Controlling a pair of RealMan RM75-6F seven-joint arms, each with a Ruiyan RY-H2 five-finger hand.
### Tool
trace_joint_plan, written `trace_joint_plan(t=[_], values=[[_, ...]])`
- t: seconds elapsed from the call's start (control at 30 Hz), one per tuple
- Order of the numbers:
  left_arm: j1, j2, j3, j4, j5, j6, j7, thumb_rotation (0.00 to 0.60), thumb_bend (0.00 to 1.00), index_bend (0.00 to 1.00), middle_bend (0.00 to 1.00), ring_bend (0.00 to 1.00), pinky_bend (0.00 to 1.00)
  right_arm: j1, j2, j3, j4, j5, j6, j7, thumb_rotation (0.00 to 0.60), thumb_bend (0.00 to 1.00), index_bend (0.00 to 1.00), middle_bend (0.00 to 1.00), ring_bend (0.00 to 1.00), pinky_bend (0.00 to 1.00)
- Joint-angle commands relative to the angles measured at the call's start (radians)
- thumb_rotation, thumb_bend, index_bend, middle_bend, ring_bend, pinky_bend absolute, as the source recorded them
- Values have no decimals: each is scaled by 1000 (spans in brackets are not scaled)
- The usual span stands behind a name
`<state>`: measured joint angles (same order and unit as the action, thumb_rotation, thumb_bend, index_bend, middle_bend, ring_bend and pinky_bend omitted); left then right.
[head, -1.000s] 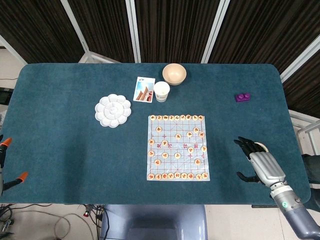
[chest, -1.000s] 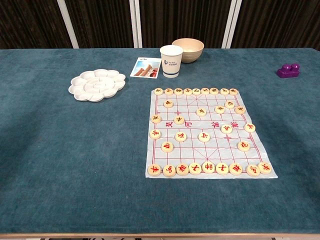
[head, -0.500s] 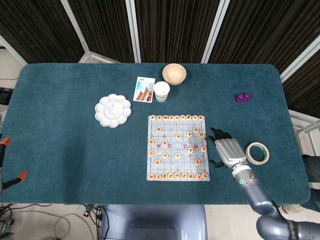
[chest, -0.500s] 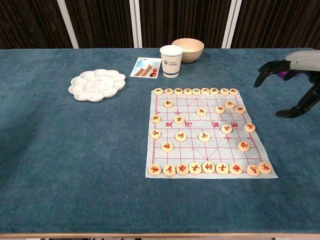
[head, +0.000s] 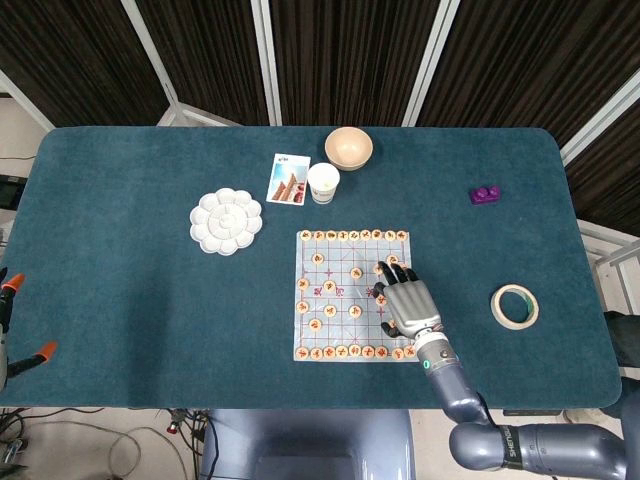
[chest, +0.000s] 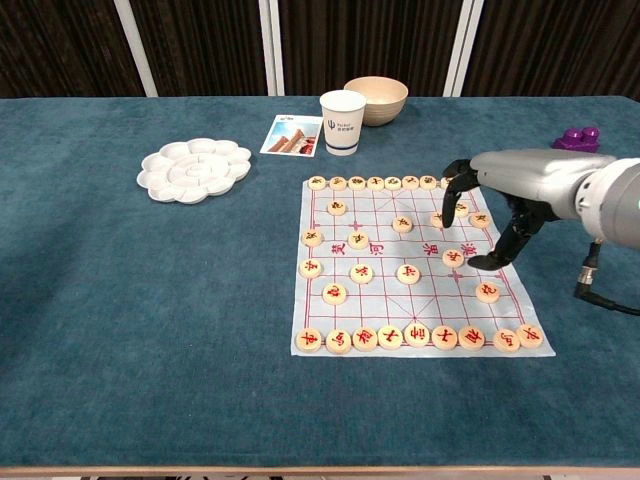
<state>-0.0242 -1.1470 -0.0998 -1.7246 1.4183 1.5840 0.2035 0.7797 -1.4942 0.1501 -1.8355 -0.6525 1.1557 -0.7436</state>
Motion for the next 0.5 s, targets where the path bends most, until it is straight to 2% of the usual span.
trace_joint_plan(t=[0.03,0.5], values=[[0,0,-1,1,-2,0,-2,600,0,106,0,0,0,22,-45,8,33,27,23,-29,600,363,363,0,8,137],[-3,2,-4,5,-12,-6,-8,600,0,106,0,0,0,71,-155,35,157,105,6,-56,600,363,374,0,8,137]])
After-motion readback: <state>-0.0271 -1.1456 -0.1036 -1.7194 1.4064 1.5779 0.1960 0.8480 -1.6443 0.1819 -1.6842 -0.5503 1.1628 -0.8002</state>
